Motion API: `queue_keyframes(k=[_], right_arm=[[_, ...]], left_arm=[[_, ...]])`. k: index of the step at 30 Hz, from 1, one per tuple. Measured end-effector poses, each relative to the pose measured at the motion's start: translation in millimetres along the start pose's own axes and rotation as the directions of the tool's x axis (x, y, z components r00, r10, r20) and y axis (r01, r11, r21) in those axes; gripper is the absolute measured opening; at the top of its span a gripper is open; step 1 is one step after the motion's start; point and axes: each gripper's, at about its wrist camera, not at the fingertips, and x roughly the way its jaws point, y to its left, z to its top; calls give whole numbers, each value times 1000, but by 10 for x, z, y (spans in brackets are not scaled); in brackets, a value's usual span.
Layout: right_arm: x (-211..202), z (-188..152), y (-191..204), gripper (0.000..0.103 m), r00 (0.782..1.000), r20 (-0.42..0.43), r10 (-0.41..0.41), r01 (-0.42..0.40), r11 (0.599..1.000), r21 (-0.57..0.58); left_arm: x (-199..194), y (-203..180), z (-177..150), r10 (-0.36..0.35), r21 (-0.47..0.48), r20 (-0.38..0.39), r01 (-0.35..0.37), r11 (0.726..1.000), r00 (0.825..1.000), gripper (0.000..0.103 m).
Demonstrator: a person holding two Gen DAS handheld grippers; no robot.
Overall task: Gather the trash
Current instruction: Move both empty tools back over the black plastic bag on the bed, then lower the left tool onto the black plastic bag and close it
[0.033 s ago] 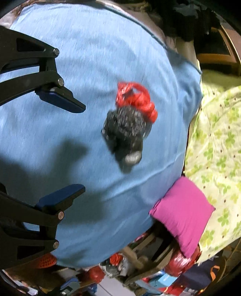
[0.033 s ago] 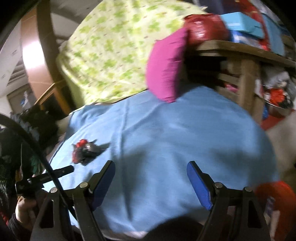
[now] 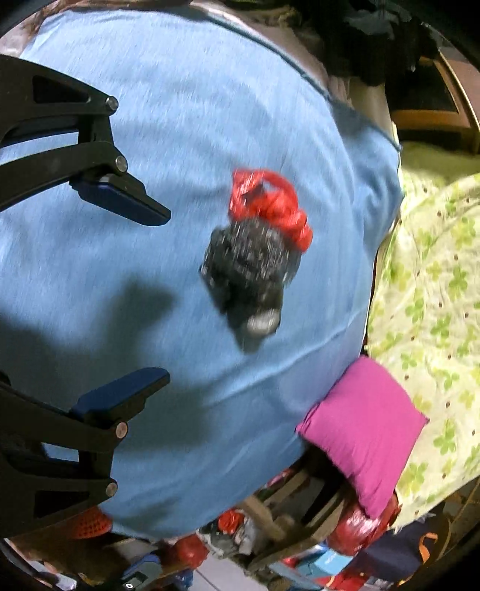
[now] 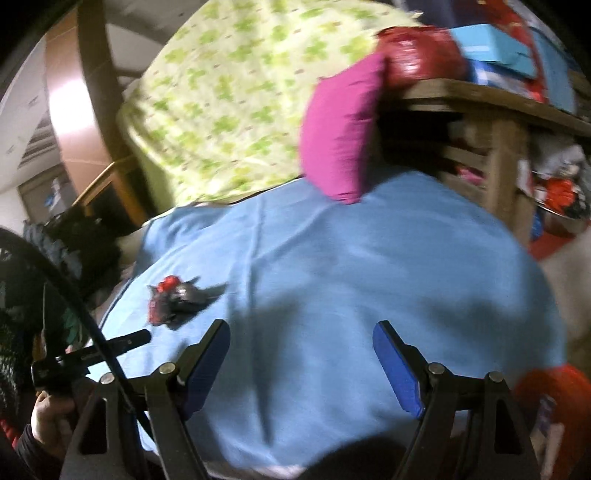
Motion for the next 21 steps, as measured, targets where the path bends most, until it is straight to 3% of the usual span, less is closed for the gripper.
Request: queue_keyframes(k=[7,13,21], right_arm=[[531,112,369,83,999,14,52,-50,995,-87],[828,66,428,83,998,7,64,-63,995,-83],[925,-19,311,83,998,-8,61,-61,997,-43]], left_arm=[[114,122,86,91,18,-5,-91,996,996,79],[229,122,152,138,65,-12,-137,988,990,79],[277,93,384,122,115,9,-122,986,992,79]])
